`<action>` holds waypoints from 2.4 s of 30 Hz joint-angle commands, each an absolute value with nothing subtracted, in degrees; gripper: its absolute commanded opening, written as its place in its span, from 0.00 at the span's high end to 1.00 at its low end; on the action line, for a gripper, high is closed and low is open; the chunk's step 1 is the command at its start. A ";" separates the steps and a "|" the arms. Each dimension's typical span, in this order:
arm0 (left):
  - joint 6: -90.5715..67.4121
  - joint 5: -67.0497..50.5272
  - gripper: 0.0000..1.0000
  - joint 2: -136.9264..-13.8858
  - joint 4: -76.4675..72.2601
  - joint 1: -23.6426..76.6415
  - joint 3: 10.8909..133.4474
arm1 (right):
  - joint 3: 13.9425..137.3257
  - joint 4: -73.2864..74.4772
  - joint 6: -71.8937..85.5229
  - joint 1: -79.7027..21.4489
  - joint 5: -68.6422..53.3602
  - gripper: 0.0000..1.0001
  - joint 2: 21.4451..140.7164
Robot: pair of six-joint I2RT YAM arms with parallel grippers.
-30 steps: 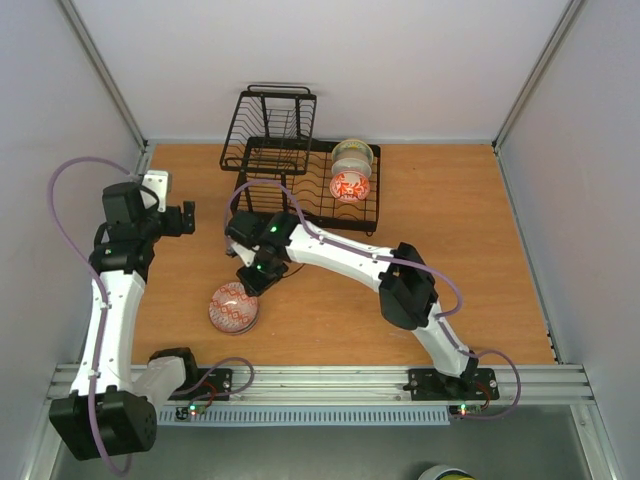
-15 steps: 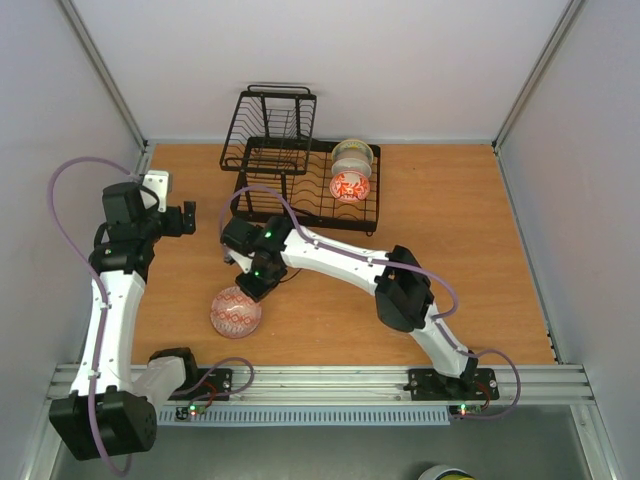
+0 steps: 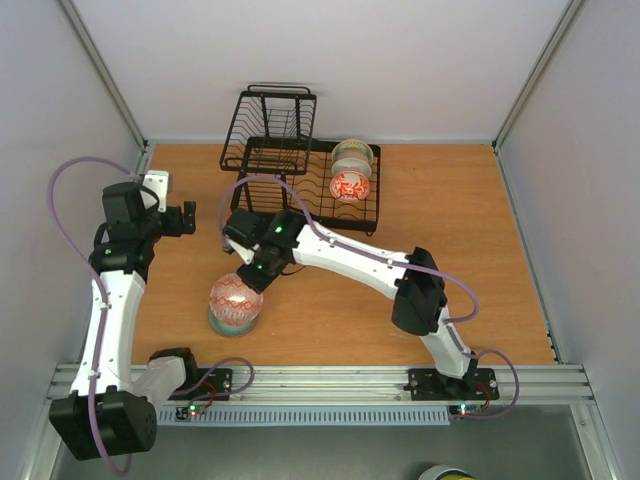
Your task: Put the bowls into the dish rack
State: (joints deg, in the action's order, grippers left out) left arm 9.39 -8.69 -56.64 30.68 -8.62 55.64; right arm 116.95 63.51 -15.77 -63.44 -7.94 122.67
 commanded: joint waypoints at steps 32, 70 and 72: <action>8.09 -10.54 0.01 -57.01 31.01 -8.87 58.35 | 96.35 32.00 -47.66 -38.75 46.71 0.99 109.00; 8.35 -9.58 0.01 -57.66 30.10 -8.83 58.01 | 67.87 -11.15 -76.90 -36.17 44.13 0.99 107.67; 8.35 -9.60 0.01 -57.66 30.14 -8.88 58.05 | 67.58 -9.28 -76.12 -36.25 42.45 0.99 106.57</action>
